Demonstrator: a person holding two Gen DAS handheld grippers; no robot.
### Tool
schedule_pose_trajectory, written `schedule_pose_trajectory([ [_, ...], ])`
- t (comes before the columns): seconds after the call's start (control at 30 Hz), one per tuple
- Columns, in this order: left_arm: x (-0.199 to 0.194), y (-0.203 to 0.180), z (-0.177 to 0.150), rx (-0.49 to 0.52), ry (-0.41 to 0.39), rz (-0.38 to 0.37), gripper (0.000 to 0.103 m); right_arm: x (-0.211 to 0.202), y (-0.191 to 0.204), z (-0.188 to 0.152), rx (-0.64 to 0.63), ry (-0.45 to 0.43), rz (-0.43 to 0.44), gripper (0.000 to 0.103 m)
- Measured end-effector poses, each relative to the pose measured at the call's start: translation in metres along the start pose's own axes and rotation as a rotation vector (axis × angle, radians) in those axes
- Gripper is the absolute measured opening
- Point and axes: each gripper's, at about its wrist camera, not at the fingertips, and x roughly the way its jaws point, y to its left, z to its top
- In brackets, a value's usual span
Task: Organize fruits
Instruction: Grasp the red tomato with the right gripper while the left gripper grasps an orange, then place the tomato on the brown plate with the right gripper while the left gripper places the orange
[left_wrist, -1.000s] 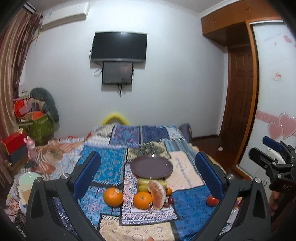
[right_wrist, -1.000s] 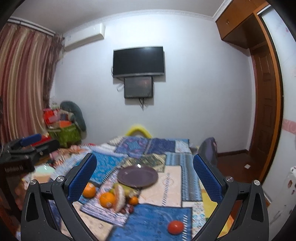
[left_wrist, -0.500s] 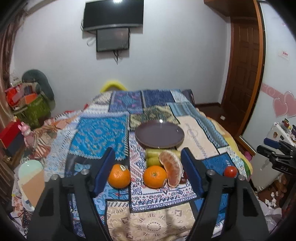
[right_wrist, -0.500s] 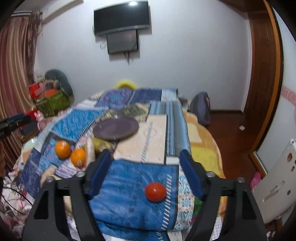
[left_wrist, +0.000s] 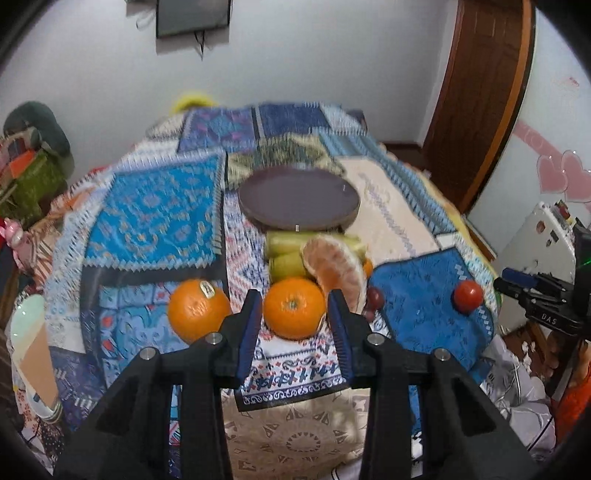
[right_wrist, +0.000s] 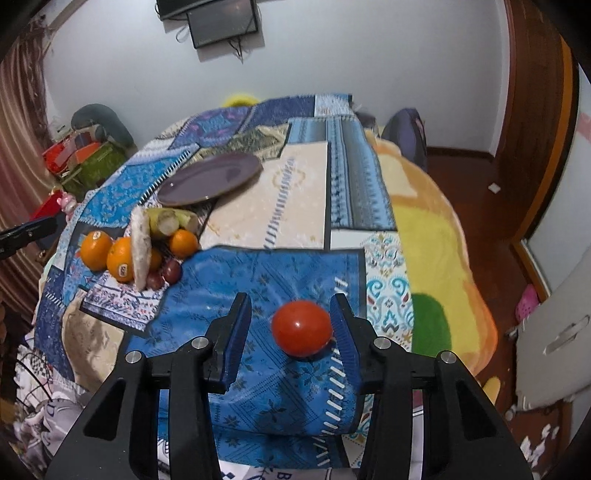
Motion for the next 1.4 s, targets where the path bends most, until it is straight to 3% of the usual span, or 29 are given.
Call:
schedule_pose_trajectory([
  [0.13,0.025,0.002,-0.001,-0.015,0.062,-0.002,0.058,0.013,-0.003,-0.002,0.007,0.035,-0.009,0.041],
  [0.3,0.051,0.002,0.000,-0.011,0.123,-0.002,0.066,0.029,-0.011,-0.006,0.039,0.082,-0.002,0.053],
  [0.8,0.109,0.004,-0.005,-0.034,0.256,-0.050,0.066,0.061,-0.012,-0.015,0.066,0.164,0.015,0.056],
  [1.07,0.117,0.004,-0.003,-0.045,0.237,-0.062,0.069,0.069,-0.008,-0.016,0.047,0.181,0.033,0.056],
  [1.2,0.119,0.007,-0.003,-0.059,0.230,-0.063,0.066,0.070,-0.005,-0.014,0.028,0.176,0.022,0.048],
  [1.4,0.116,0.005,-0.005,-0.040,0.218,-0.060,0.064,0.069,-0.008,-0.013,0.046,0.174,0.029,0.047],
])
